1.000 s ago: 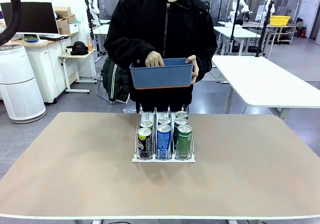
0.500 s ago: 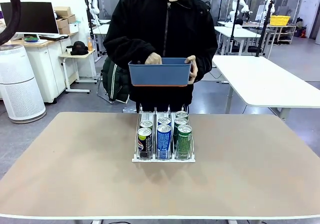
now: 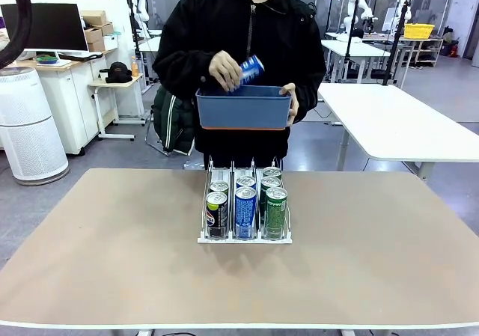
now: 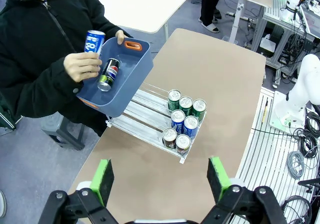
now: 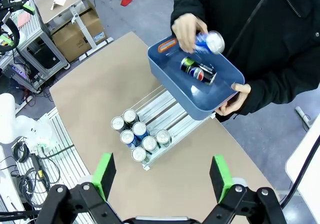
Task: Fill the beverage cans into the dispenser.
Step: Pick up the Ionic drink handed by the human.
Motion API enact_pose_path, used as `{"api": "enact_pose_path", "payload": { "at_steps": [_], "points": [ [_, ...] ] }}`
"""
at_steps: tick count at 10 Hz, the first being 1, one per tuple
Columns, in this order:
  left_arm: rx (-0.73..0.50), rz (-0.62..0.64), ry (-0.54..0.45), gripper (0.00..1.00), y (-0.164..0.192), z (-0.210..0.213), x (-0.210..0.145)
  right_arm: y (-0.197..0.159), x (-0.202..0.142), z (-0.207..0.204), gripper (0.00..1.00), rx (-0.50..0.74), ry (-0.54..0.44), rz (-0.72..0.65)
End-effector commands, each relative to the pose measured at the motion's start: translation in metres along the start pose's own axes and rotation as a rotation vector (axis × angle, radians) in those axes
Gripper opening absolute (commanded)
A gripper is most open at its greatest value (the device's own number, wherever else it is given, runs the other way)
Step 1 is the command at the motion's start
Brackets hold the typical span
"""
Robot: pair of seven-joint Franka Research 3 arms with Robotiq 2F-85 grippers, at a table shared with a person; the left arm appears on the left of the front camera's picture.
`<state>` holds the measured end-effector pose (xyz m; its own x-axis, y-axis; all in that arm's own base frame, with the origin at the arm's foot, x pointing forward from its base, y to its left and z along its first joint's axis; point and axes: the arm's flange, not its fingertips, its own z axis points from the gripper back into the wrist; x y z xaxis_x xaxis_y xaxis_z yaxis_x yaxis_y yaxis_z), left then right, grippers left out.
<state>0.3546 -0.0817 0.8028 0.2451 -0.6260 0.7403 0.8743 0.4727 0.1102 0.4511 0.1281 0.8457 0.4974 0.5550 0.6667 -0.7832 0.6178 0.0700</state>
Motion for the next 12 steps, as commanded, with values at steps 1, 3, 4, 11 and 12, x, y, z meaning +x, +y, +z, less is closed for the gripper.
{"api": "enact_pose_path", "payload": {
  "at_steps": [1,3,4,11,12],
  "points": [
    [-0.011,0.002,-0.004,1.0,-0.0003,-0.0004,-0.0009,0.0008,-0.0006,0.0,1.0,0.003,0.004,0.001],
    [-0.011,0.002,-0.004,1.0,-0.0003,-0.0004,-0.0009,0.0008,-0.0006,0.0,1.0,0.003,0.004,0.001],
    [-0.011,0.002,-0.004,1.0,-0.0003,-0.0004,-0.0009,0.0008,-0.0006,0.0,1.0,0.003,0.004,0.001],
    [-0.011,0.002,-0.004,1.0,-0.0003,-0.0004,-0.0009,0.0008,-0.0006,0.0,1.0,0.003,0.004,0.001],
    [-0.011,0.002,-0.004,1.0,-0.0003,-0.0004,-0.0009,0.0008,-0.0006,0.0,1.0,0.003,0.004,0.001]
  ]
}}
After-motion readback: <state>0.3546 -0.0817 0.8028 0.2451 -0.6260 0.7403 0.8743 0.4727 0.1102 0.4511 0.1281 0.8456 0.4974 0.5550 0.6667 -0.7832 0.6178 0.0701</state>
